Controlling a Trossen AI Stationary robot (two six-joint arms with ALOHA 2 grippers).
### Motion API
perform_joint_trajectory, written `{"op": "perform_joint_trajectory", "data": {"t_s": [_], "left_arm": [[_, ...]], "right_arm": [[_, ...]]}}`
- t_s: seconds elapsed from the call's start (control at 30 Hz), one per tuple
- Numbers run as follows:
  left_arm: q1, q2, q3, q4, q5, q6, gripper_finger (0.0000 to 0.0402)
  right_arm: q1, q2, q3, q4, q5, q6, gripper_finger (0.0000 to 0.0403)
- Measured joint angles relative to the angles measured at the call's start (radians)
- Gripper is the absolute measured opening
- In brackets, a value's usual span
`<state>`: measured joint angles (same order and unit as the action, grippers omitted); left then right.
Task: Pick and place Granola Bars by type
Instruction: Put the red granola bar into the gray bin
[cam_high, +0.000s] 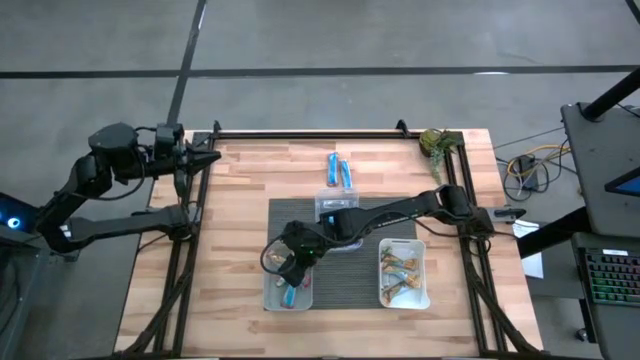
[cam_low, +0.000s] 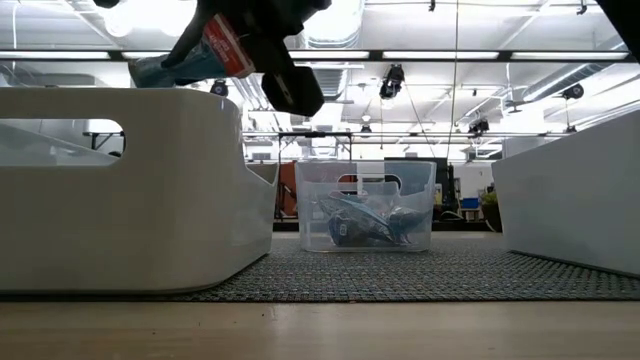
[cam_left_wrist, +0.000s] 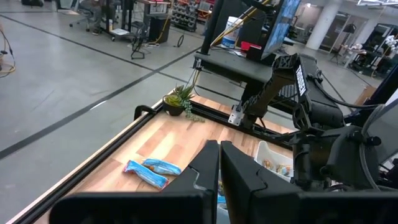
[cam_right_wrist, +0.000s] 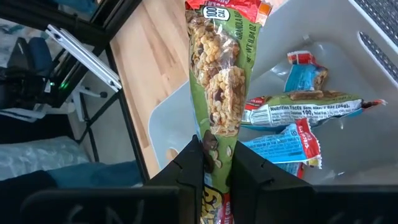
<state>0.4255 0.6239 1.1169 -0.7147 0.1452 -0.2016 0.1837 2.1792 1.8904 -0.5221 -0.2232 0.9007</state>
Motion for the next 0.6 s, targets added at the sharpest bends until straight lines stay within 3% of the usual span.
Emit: {"op": "perform_joint_trajectory", "data": {"t_s": [0.37, 0.6], "left_arm": [[0.000, 0.000, -0.010, 0.000, 0.000, -0.003, 0.0000], [0.000, 0.000, -0.010, 0.000, 0.000, -0.003, 0.0000]], "right_arm": [[0.002, 0.000, -0.015, 0.002, -0.027, 0.096, 0.0049], [0.005, 0.000, -0.017, 0.011, -0.045, 0.116, 0.0113]]}}
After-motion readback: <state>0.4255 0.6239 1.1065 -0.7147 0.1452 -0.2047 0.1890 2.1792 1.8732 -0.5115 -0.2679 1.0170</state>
